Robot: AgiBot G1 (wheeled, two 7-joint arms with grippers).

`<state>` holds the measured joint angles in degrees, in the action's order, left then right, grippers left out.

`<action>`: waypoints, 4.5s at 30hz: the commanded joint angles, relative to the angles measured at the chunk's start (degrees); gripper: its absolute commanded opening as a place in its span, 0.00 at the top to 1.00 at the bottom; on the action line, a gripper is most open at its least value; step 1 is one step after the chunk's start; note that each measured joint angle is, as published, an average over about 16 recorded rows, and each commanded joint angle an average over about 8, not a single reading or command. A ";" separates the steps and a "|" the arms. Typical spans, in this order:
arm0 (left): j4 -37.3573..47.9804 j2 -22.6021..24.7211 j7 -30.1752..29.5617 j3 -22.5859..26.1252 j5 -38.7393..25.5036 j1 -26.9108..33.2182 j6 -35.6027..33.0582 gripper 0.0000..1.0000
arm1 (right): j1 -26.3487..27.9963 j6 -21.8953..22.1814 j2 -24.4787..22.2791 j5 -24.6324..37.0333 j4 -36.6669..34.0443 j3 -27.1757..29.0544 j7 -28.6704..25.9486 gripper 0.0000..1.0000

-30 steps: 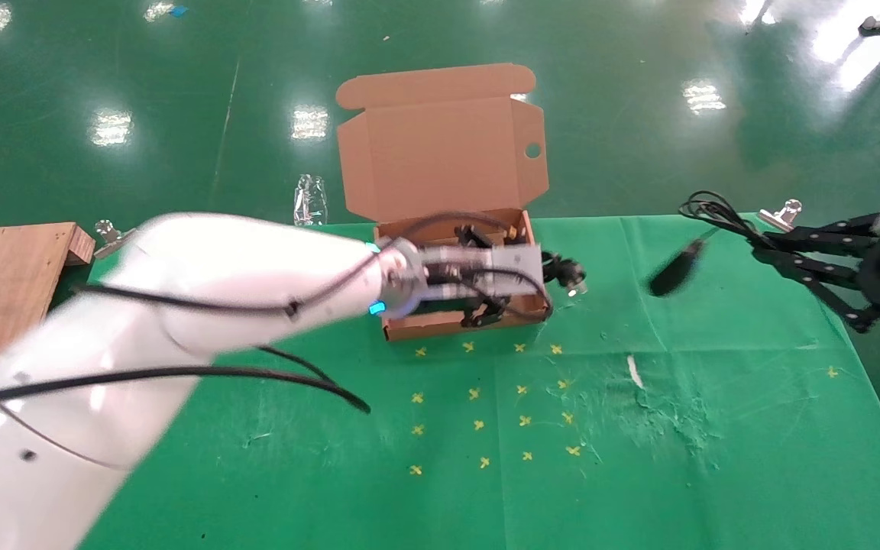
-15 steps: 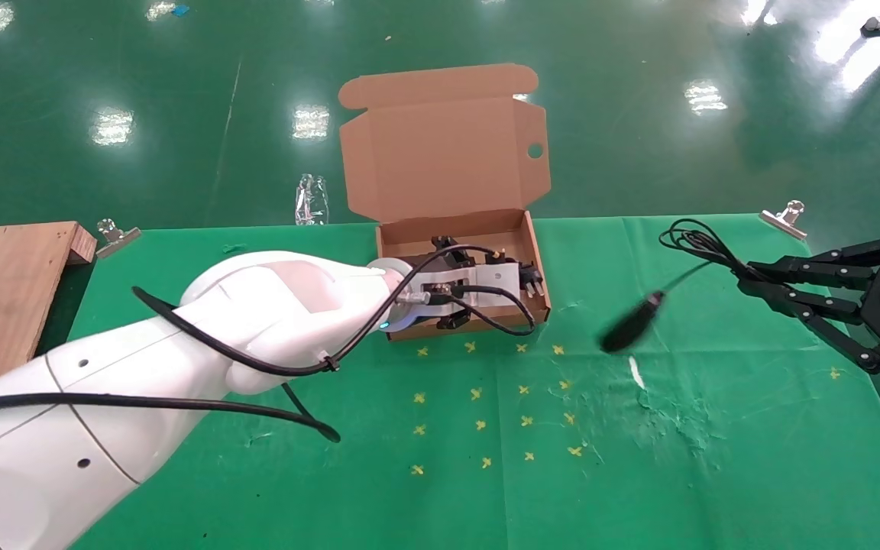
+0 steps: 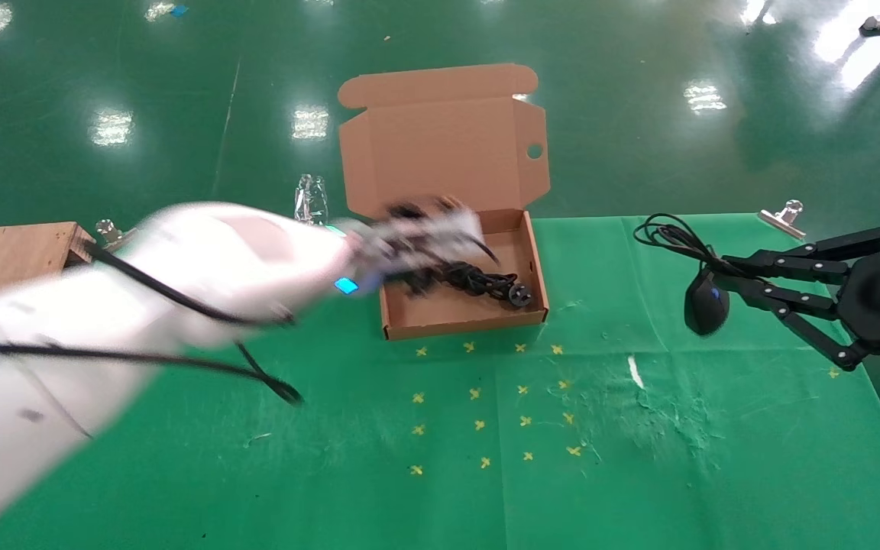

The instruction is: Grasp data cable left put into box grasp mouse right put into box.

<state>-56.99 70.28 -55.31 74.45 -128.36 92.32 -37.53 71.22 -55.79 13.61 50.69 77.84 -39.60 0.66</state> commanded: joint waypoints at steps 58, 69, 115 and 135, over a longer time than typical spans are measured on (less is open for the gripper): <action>-2.91 -14.64 3.30 -3.34 10.44 2.62 -0.86 0.00 | 19.53 3.21 39.49 33.24 -16.57 -18.06 -19.85 0.00; -2.90 -14.65 3.30 -3.34 10.45 2.61 -0.86 0.00 | 14.72 -2.24 36.53 26.33 -14.55 -11.20 -18.49 0.00; -9.96 -25.29 24.59 -31.77 49.70 -14.61 -25.26 0.00 | -8.42 -28.50 22.17 -7.05 -4.78 21.82 -11.77 0.00; -14.52 -32.15 38.34 -50.12 75.02 -25.72 -41.02 0.00 | -9.61 -29.90 21.39 -8.88 -4.32 23.49 -11.35 0.00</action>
<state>-71.52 38.12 -16.97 24.32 -53.31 66.59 -78.57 61.61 -85.70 35.00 41.81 73.52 -16.11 -10.69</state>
